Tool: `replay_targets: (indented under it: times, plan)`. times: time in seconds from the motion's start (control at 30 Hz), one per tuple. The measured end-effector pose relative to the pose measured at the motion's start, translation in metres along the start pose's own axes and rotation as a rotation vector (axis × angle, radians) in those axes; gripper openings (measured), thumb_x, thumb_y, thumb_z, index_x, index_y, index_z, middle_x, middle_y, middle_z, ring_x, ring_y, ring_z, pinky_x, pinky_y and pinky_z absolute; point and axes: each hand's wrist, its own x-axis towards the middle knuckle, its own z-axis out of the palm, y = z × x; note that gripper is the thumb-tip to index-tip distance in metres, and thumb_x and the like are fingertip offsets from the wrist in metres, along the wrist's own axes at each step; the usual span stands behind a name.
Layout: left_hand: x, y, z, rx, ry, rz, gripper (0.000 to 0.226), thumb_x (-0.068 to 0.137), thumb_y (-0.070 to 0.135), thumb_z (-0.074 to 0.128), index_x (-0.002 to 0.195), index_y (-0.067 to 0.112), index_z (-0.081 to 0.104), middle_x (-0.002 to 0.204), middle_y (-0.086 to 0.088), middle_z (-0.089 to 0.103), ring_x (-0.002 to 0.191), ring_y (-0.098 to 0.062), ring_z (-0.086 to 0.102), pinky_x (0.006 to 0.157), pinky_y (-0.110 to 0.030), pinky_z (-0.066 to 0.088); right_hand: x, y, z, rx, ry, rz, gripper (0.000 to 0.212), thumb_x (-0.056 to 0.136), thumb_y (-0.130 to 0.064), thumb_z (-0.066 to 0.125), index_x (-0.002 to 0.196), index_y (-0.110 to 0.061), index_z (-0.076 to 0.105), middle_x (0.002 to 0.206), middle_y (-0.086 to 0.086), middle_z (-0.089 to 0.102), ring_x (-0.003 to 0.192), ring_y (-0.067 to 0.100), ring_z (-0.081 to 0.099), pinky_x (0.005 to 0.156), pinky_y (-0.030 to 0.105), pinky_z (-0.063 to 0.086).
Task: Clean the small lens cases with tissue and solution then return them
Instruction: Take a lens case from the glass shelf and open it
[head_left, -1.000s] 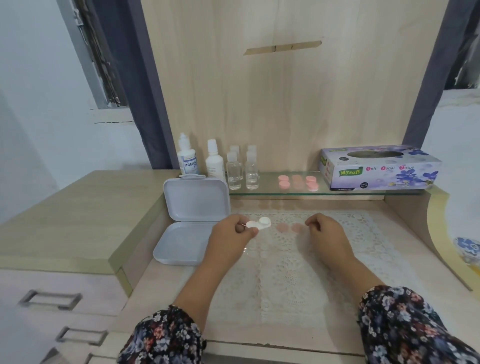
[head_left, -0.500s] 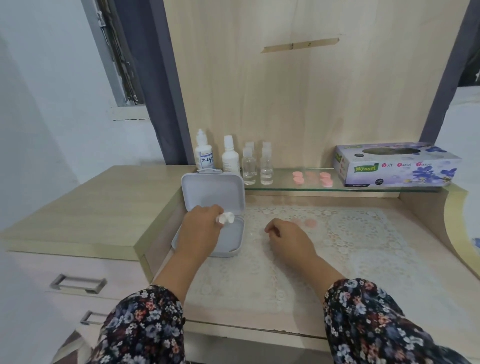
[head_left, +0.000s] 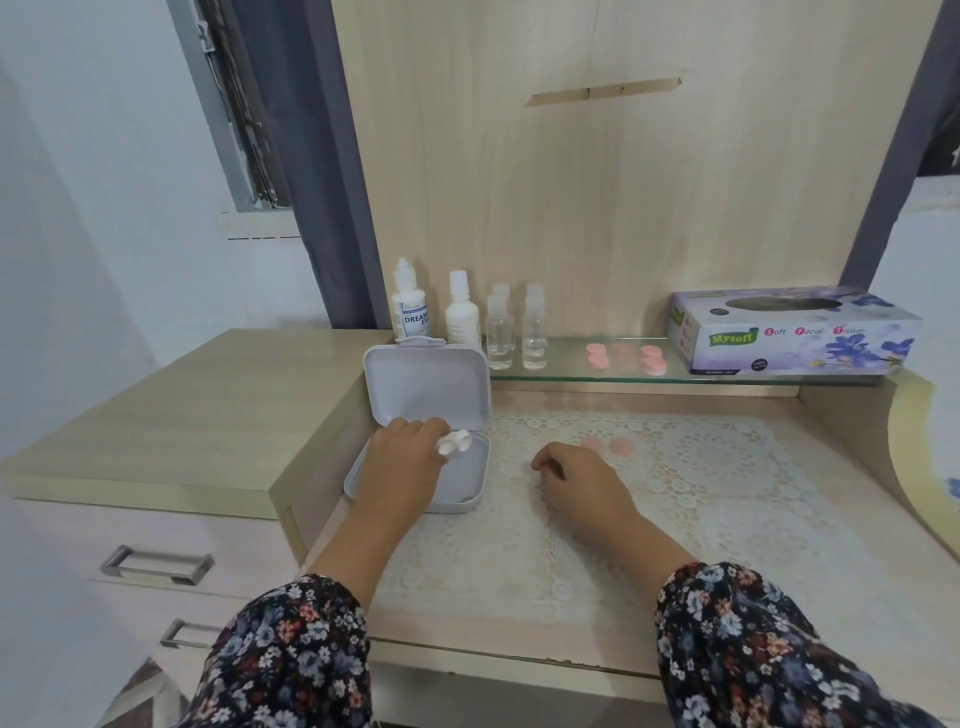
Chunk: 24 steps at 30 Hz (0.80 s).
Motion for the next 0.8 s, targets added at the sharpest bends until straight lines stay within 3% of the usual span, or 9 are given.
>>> replay_targets:
  times: [0.13, 0.3, 0.47, 0.63, 0.8]
  plan:
    - [0.004, 0.018, 0.001, -0.196, 0.011, -0.181, 0.017, 0.086, 0.026, 0.069, 0.095, 0.012, 0.064, 0.082, -0.001, 0.063, 0.078, -0.023, 0.051, 0.067, -0.039, 0.043, -0.005, 0.010, -0.012, -0.002, 0.065, -0.010, 0.027, 0.097, -0.014, 0.042, 0.108, -0.020, 0.066, 0.106, -0.008, 0.065, 0.093, 0.007, 0.056, 0.076, 0.024, 0.046]
    - [0.014, 0.065, 0.010, -0.419, -0.018, -0.178, 0.016, 0.090, 0.031, 0.063, 0.098, 0.017, 0.062, 0.088, 0.007, 0.060, 0.085, -0.014, 0.049, 0.072, -0.031, 0.040, -0.013, 0.040, -0.038, -0.009, 0.172, 0.091, 0.026, 0.098, -0.016, 0.043, 0.109, -0.021, 0.066, 0.113, -0.009, 0.063, 0.100, 0.010, 0.055, 0.077, 0.024, 0.040]
    - [0.016, 0.111, 0.035, -0.589, -0.142, -0.217, 0.014, 0.089, 0.033, 0.063, 0.099, 0.023, 0.064, 0.091, 0.013, 0.059, 0.094, -0.011, 0.052, 0.079, -0.030, 0.043, -0.018, 0.062, -0.060, 0.036, 0.234, 0.243, 0.026, 0.096, -0.014, 0.043, 0.107, -0.022, 0.065, 0.105, -0.007, 0.063, 0.092, 0.013, 0.055, 0.071, 0.029, 0.042]
    - [0.017, 0.143, 0.059, -0.527, -0.283, -0.280, 0.025, 0.087, 0.036, 0.063, 0.109, 0.025, 0.067, 0.113, 0.003, 0.056, 0.110, -0.018, 0.042, 0.094, -0.032, 0.036, -0.022, 0.079, -0.063, 0.169, 0.283, 0.335, 0.024, 0.092, -0.012, 0.046, 0.097, -0.025, 0.065, 0.093, -0.004, 0.065, 0.083, 0.015, 0.058, 0.072, 0.033, 0.051]
    - [0.012, 0.150, 0.072, -0.445, -0.357, -0.318, 0.030, 0.088, 0.039, 0.062, 0.116, 0.028, 0.065, 0.119, 0.001, 0.050, 0.116, -0.019, 0.038, 0.098, -0.029, 0.032, -0.021, 0.081, -0.062, 0.213, 0.281, 0.348, 0.024, 0.091, -0.012, 0.047, 0.093, -0.027, 0.065, 0.089, -0.009, 0.063, 0.080, 0.011, 0.057, 0.066, 0.030, 0.048]
